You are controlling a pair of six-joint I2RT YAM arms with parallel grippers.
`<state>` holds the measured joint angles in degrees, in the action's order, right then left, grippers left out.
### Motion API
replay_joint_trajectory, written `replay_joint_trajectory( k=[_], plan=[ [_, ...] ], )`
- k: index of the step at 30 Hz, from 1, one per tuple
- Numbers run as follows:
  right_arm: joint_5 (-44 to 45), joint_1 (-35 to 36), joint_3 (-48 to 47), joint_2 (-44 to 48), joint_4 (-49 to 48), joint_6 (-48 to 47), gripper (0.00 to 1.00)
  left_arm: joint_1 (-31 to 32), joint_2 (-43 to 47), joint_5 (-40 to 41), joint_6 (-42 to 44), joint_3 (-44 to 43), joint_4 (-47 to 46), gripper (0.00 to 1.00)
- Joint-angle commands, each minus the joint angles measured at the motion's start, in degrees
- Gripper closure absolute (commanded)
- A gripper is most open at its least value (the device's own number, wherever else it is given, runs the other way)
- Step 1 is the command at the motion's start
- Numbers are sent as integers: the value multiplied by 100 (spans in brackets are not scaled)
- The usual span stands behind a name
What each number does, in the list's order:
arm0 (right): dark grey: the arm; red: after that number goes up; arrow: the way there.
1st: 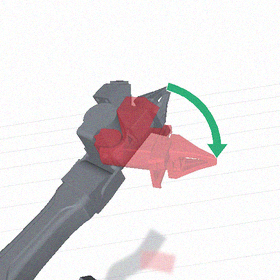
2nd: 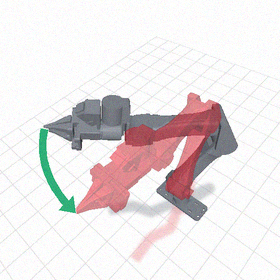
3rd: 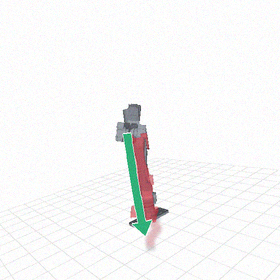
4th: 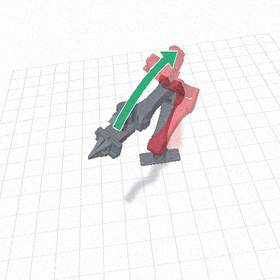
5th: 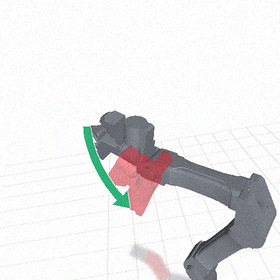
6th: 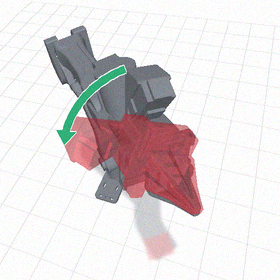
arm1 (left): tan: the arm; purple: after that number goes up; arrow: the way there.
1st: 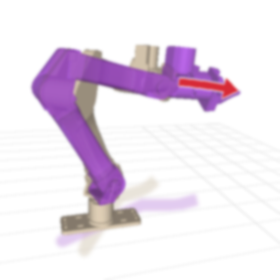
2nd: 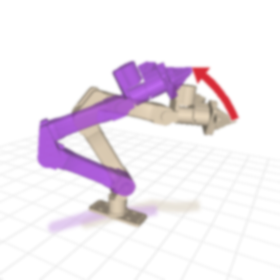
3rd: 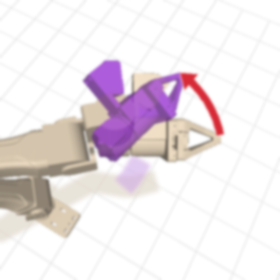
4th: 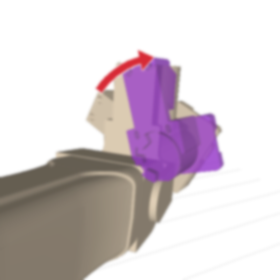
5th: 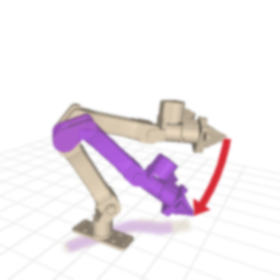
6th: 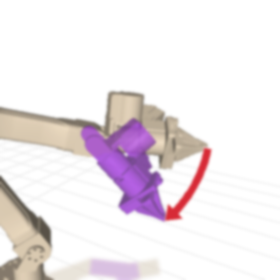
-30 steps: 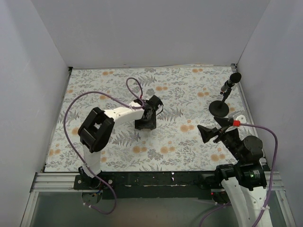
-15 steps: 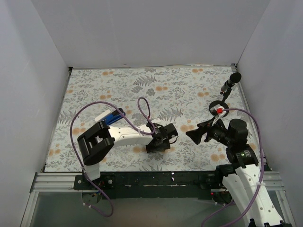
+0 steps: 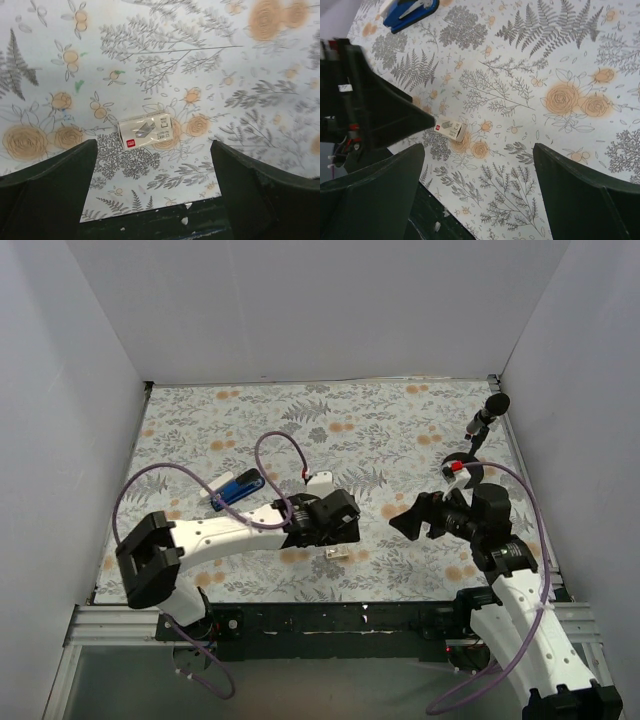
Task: Load the staples into the stapler
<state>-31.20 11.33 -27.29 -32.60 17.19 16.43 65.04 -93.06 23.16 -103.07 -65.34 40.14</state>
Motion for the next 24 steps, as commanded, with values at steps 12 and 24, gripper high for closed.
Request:
replay_joint_trajectory(
  k=[12,24],
  plan=[
    [341,474,303,-1108,-444,1205,11,-386,1976,-1506,5838,1954,-2237,2],
    [887,1371,672,-1530,-1226,1951,19,-386,843,-2535,7661,1762,-3003,15]
  ],
)
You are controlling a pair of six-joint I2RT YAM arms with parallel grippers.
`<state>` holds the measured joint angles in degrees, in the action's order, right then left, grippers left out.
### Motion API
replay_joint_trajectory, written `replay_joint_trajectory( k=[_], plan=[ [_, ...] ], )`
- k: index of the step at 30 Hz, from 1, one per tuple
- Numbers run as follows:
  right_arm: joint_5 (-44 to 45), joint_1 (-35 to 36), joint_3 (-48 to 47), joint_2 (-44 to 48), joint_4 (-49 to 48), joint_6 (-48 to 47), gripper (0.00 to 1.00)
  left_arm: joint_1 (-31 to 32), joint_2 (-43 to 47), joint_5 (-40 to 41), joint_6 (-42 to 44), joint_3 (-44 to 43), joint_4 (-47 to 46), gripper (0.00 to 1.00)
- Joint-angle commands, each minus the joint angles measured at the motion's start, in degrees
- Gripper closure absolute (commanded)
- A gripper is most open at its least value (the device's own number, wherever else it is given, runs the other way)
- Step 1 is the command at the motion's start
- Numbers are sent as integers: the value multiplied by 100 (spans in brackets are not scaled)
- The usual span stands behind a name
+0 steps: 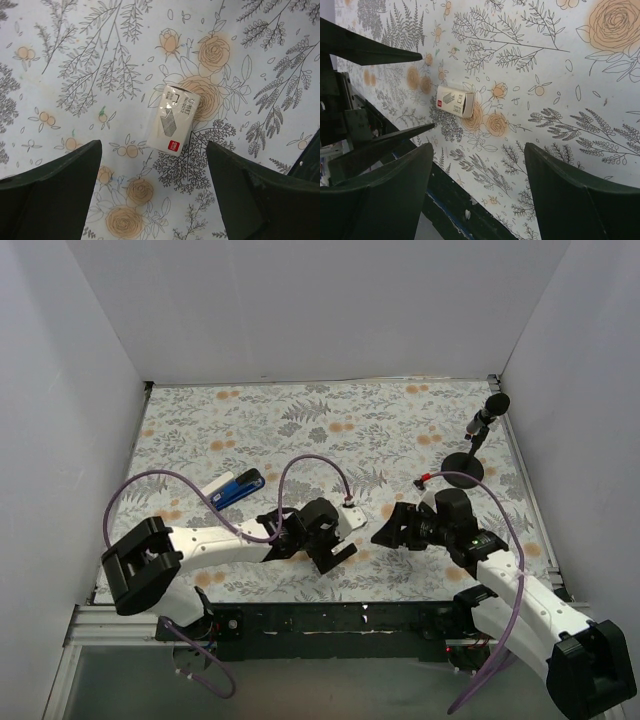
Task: Load the staples into the stapler
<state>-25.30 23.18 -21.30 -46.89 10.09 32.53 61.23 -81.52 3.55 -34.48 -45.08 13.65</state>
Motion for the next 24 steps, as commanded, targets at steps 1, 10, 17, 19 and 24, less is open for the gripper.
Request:
replay_joint_trajectory(
  k=[1,10,17,19,24],
  plan=[
    [350,239,91,-118,-551,376,22,-6,-382,-610,881,-264,-398,16],
    [421,424,468,-443,-1402,806,30,-6,-769,-777,1040,-142,-978,32],
    [359,547,802,-724,-2273,1193,33,-6,-901,-953,1057,-27,-1101,43],
    [350,582,829,-838,-2388,1238,34,-6,-910,-979,1075,17,-1127,44],
    [394,749,899,-1067,-2748,1413,35,-6,-945,-953,1145,104,-1075,45]
  ],
)
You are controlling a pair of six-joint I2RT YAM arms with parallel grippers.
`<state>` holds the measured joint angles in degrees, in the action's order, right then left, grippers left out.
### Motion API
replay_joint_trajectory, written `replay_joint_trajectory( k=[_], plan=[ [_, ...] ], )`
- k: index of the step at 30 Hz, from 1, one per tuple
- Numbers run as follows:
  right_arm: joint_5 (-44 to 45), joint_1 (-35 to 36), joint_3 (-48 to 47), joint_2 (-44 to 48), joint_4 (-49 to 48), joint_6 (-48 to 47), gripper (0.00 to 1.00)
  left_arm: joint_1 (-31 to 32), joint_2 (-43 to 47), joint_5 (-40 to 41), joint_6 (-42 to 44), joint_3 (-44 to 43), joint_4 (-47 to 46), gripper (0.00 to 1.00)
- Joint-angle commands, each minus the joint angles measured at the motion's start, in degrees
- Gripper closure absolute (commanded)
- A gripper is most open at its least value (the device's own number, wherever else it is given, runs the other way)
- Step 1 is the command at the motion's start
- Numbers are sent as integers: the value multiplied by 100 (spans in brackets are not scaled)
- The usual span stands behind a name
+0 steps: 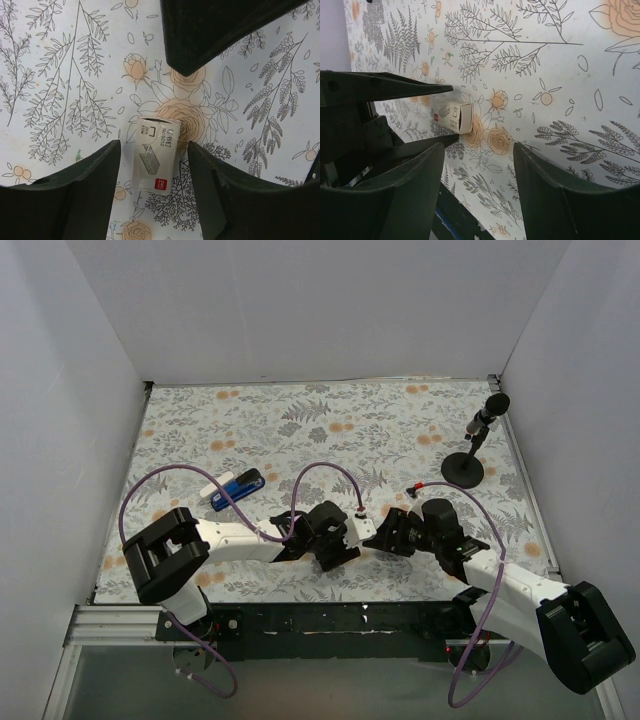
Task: Load the staples into the stapler
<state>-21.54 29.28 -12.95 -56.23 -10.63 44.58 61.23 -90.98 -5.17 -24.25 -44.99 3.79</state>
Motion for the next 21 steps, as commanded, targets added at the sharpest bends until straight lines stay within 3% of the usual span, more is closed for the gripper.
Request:
replay_joint_trajectory(
  k=[1,21],
  plan=[
    [36,174,65,-212,-738,235,36,-6,1,-89,122,96,-89,48],
    [150,553,117,-1478,-1881,385,42,-6,-87,-300,105,-9,113,72]
  ],
)
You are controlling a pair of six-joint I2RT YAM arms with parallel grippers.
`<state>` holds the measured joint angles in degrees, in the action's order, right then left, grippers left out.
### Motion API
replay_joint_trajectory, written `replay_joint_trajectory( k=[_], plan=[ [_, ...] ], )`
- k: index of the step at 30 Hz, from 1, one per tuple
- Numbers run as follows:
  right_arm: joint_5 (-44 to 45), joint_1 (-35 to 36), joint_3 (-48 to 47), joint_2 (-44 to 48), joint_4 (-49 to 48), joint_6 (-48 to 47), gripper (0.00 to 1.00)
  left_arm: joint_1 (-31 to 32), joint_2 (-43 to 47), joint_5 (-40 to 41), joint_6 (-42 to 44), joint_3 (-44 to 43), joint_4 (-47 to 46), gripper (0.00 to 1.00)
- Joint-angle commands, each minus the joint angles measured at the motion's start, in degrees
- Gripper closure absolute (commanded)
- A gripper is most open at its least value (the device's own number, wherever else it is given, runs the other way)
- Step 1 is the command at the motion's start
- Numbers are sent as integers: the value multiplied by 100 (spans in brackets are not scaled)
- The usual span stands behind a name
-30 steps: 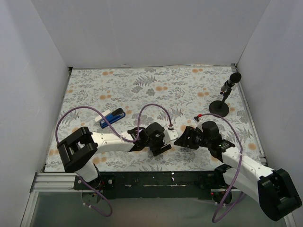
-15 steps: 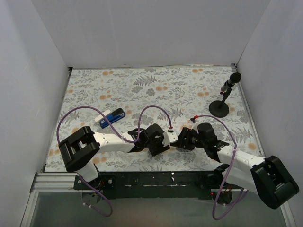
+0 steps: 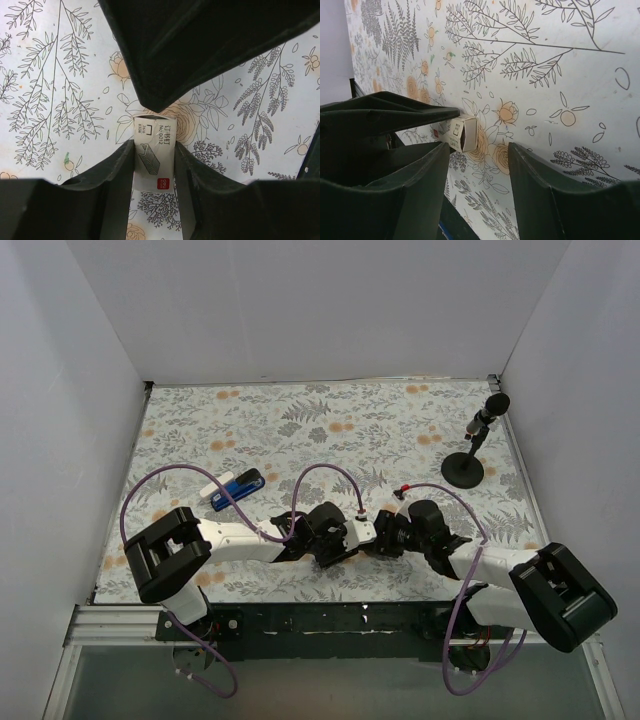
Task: Load the staples into the stapler
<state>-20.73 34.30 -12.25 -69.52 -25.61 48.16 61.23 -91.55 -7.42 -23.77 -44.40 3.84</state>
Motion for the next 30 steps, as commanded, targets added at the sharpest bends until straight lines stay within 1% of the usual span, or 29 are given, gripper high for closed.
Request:
replay_joint_trajectory(
  k=[1,4,6,9,13,22,30],
  plan=[
    [78,50,47,-176,-392,35,43,-6,-21,-67,57,-60,109,72],
    [52,59,39,-282,-445,18,46,-6,5,-49,48,-42,109,72],
    [34,68,47,-343,-471,9,51,3,40,-23,48,-33,117,71],
    [-36,94,39,-448,-568,9,55,-6,102,-31,30,-16,109,71],
    [-115,138,47,-572,-787,35,57,-6,163,-14,30,10,74,71],
    [-256,182,65,-897,-1166,106,59,-6,199,-5,-31,46,21,72],
    [-273,191,91,-1160,-1376,97,68,-6,243,13,-40,72,3,72]
  ],
)
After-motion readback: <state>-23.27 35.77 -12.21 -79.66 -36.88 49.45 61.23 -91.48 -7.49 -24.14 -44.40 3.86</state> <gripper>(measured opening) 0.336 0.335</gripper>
